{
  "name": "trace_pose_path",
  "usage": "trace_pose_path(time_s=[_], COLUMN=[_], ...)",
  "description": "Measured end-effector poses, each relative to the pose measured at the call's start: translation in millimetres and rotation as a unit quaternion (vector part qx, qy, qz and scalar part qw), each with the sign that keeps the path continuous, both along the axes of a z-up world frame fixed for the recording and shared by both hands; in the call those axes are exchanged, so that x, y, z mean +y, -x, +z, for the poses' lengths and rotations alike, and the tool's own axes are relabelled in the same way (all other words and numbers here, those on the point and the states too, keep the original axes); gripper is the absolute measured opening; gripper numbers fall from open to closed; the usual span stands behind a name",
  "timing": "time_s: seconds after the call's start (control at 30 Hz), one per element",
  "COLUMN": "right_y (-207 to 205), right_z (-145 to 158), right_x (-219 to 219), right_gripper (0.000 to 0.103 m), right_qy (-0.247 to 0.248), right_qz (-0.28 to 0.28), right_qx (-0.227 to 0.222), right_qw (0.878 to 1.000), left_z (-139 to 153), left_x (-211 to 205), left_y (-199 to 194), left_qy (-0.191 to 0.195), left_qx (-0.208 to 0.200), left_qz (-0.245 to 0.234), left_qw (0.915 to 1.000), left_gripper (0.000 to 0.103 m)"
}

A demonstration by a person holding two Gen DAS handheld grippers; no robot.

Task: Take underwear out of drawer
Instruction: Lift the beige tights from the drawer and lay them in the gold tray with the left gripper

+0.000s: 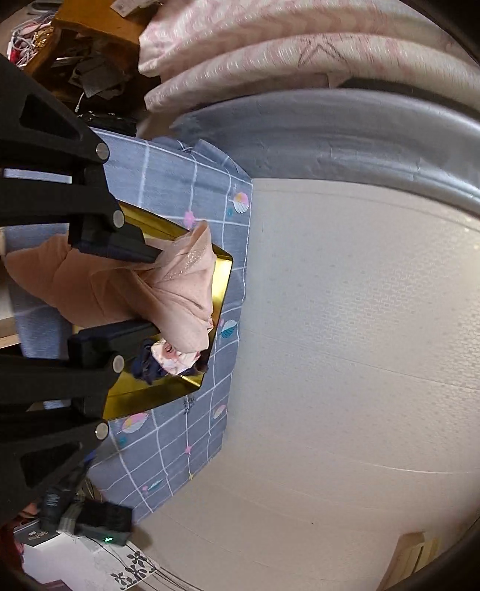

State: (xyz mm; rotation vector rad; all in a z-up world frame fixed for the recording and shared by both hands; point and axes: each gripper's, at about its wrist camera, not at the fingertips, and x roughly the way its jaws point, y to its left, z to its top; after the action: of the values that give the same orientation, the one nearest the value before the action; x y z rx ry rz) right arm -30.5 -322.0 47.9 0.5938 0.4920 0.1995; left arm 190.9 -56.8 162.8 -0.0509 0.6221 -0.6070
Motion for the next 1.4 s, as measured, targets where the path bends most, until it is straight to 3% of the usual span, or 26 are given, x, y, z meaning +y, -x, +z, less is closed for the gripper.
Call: trace_pose_path(time_s=[0.1,0.23,0.33,0.53,0.77,1.03,1.2,1.4], right_y=[5.1,7.6,5.1,6.1,5.7,0.6,2.3,7.3], right_z=[-2.1,-5.5,-6.1,2.7,10.5,9.3,8.0,11.3], right_x=[12.7,28.9,33.8,39.9,38.6,33.1,36.8,41.0], right_gripper=[0.076,0.076,0.076,0.076,0.076,0.076,0.076,0.076], right_qy=[0.068,0.189,0.239,0.247,0.221,0.224,0.234,0.238], right_qz=[-0.005,-0.042,-0.059,-0.047,-0.037,-0.046,-0.042,-0.041], right_qx=[0.022,0.085,0.105,0.087,0.069,0.076,0.082,0.077], right_qw=[0.997,0.977,0.963,0.964,0.972,0.971,0.968,0.967], left_z=[-0.3,-4.4,-6.6,-16.4,-53.6,-93.5,-84.5,-71.1], left_x=[-15.1,-39.8,-56.1,-88.1,-110.1,-155.7,-145.9,-111.0], left_y=[-20.0,-44.1,-57.5,-91.2,-114.7,-100.4,-98.6,-68.1], left_qy=[-0.012,-0.032,-0.039,-0.066,-0.081,-0.168,-0.14,-0.127], left_qx=[0.007,0.016,0.022,0.039,0.093,0.113,0.109,0.085], left_qz=[-0.002,-0.007,-0.015,-0.019,-0.038,-0.083,-0.073,-0.061], left_qw=[0.9999,0.9993,0.9989,0.9969,0.9916,0.9757,0.9815,0.9864], left_gripper=[0.029,0.028,0.024,0.024,0.024,0.024,0.024,0.024])
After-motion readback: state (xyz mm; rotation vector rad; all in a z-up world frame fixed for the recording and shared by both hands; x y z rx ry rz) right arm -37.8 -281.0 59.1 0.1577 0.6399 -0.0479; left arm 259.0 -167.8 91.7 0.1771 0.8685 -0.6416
